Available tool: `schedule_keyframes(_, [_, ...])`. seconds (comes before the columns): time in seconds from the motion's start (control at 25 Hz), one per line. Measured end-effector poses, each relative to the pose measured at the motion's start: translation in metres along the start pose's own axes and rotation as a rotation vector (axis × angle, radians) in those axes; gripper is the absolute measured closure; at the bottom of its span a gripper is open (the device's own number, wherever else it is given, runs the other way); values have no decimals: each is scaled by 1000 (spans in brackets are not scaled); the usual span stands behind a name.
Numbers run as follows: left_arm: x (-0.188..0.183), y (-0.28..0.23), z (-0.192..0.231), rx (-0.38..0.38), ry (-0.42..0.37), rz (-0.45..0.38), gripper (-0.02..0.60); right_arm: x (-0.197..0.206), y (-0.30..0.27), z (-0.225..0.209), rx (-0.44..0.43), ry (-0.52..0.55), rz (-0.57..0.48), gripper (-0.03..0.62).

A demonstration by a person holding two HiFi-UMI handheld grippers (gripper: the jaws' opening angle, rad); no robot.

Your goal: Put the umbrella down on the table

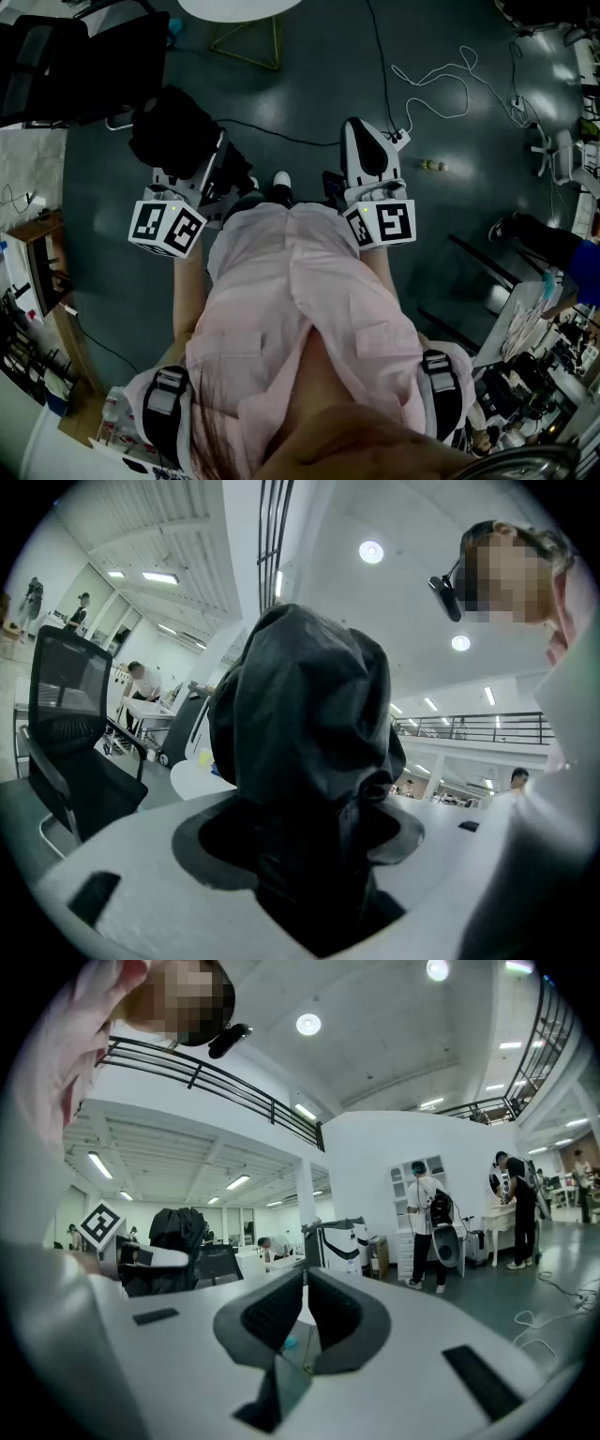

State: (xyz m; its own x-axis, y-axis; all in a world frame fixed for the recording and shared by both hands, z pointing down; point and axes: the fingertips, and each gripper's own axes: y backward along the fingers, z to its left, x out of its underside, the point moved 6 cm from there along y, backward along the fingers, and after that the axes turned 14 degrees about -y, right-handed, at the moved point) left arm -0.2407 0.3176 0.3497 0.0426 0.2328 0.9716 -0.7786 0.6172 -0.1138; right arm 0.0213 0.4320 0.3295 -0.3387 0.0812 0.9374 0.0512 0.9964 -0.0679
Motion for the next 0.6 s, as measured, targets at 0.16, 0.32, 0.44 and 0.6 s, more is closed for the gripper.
schedule_keyframes(0.16, [0,1,1,-5,-7,2,268,1,-1,1,-4,1,3,554])
schedule_keyframes(0.32, [3,7,-2,-16,-2,-5,268,4,3,2,-15,12,14,554])
schedule_keyframes(0.44, [7,11,-2,-32,15,-14,268,8,5,1,-24,23,32,554])
schedule_keyframes(0.6, [5,14,0,-41,26,-21,268,5,4,3,-62,-22,18,554])
